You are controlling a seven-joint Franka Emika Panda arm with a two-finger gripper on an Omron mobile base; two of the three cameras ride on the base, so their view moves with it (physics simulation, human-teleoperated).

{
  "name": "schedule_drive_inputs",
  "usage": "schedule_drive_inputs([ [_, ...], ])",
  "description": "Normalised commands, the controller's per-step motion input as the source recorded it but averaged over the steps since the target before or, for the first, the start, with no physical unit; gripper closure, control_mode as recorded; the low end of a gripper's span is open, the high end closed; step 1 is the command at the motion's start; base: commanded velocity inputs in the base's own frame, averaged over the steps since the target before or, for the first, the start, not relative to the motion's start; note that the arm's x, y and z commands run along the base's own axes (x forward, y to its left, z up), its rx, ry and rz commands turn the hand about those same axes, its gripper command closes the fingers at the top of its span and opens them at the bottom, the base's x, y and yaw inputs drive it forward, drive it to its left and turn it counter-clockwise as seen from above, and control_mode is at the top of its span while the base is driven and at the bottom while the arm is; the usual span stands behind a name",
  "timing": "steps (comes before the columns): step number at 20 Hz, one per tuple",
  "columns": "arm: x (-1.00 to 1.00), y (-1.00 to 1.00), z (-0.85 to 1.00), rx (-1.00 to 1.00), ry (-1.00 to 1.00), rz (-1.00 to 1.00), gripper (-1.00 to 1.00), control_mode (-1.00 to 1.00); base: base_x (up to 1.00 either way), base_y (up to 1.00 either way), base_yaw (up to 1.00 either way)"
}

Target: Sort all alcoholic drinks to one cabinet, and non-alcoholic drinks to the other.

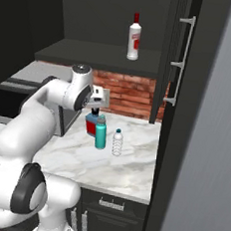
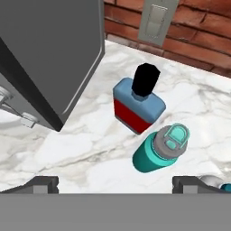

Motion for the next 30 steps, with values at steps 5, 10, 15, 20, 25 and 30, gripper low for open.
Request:
schedule_drive_inputs([
  [5,0.16,0.0,-0.2,0.0,-0.02,0.01,-1.0,-1.0,0.0,0.0,0.0],
  [10,0.13,0.0,-0.23,0.0,-0.04,0.01,-1.0,-1.0,0.0,0.0,0.0],
  [15,0.12,0.0,-0.22,0.0,-0.06,0.01,-1.0,-1.0,0.0,0.0,0.0],
  [20,0.22,0.04,-0.13,0.0,-0.01,0.01,-1.0,-1.0,0.0,0.0,0.0],
  [25,0.28,0.04,-0.08,0.0,0.0,0.01,-1.0,-1.0,0.0,0.0,0.0],
  [30,0.29,0.01,-0.08,0.0,0.0,0.01,-1.0,-1.0,0.0,0.0,0.0],
])
